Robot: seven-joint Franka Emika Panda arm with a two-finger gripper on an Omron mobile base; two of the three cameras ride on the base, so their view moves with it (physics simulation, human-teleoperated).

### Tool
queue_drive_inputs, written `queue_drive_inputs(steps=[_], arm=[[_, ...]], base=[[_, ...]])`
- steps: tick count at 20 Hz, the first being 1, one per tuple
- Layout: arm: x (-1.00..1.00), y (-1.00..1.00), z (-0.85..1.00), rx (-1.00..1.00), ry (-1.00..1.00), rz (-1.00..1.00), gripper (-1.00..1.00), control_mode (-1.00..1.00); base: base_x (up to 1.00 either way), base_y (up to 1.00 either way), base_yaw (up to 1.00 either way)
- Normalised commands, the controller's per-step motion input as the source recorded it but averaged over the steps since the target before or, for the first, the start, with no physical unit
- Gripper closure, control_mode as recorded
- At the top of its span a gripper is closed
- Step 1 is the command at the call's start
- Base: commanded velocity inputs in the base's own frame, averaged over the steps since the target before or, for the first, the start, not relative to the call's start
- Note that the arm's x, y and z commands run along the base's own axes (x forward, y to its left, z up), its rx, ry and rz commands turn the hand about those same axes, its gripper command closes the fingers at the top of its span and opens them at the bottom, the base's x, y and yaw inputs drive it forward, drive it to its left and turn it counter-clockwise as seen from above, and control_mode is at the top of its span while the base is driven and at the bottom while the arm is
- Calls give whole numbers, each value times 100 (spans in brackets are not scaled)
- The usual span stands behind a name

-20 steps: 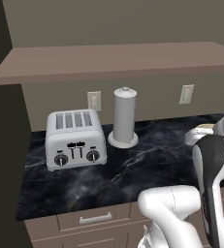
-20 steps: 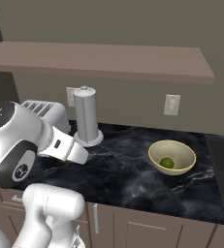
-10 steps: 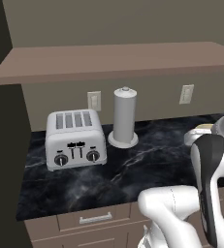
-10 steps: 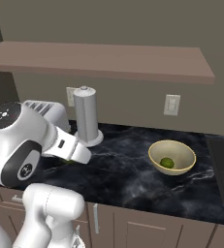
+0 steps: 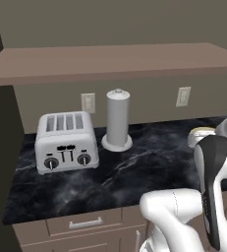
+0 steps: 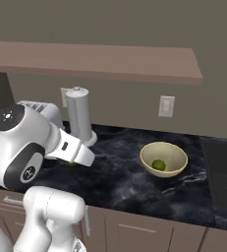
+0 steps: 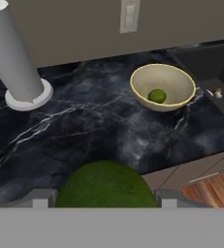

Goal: Pick the limes from the cabinet and place them in one bowl. Pick the mushroom from the sink and place it in the other bowl.

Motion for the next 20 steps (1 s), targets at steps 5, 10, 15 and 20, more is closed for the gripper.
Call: queue_drive_inputs(steps=[5,10,15,20], arm=[[0,0,0,0,0,0,100,100],[0,0,0,0,0,0,100,100],[0,0,0,0,0,0,100,100],[0,0,0,0,0,0,100,100]], base=[[14,-52,2],[10,-64,1],[11,-64,1],[12,-55,0]])
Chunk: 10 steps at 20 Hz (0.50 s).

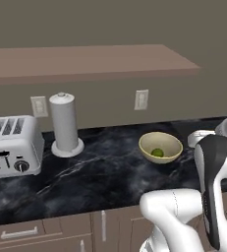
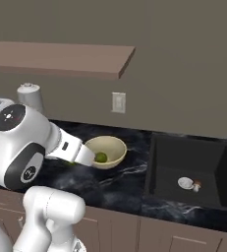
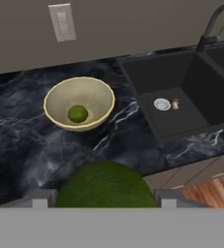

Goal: Pick the limes from the cabinet and place them in one bowl. Pick the mushroom from the sink and place it in the other bowl.

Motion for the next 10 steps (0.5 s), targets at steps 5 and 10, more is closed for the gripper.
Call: queue_drive_inputs(steps=[5,10], arm=[[0,0,0,0,0,0,100,100],[0,0,0,0,0,0,100,100]], base=[[9,-53,0],[7,-50,0]])
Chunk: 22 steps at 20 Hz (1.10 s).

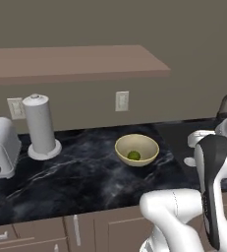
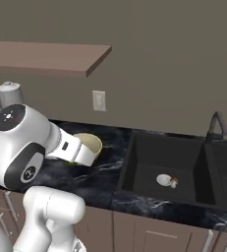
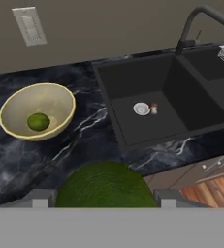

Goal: Pick the limes from the cabinet and place them in one bowl. Pick the mushroom from the sink and place it in the other bowl.

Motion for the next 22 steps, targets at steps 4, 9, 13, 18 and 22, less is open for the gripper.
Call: queue_drive_inputs(steps=[4,9,13,18,22], arm=[[0,0,0,0,0,0,100,100],[0,0,0,0,0,0,100,100],[0,0,0,0,0,0,100,100],[5,-6,-1,0,0,3,100,-100],[8,0,-1,0,-1,0,100,-100]], base=[[7,-48,0],[8,-49,0],[10,-43,1],[6,-8,2],[0,0,0]])
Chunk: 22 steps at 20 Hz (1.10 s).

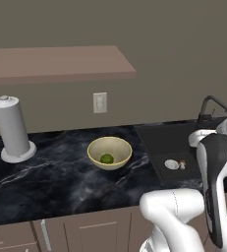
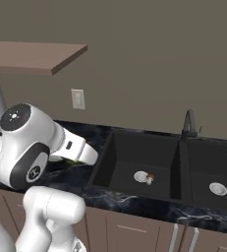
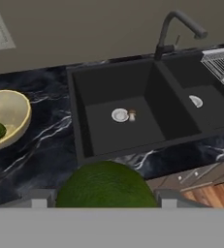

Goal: Pick the limes from the cabinet and place them in one bowl. Pick the mushroom from the sink and place it in the other bowl.

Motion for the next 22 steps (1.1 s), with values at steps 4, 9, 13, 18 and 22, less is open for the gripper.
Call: queue_drive_inputs(steps=[4,9,13,18,22], arm=[[56,0,-14,1,-1,7,100,-100],[89,0,-27,4,1,19,100,-100],[92,1,-35,1,3,26,100,-100],[67,17,-18,0,0,22,100,-100],[43,39,-1,-1,2,13,100,-100]], base=[[0,0,0],[0,0,0],[0,0,0],[0,0,0],[0,0,0]])
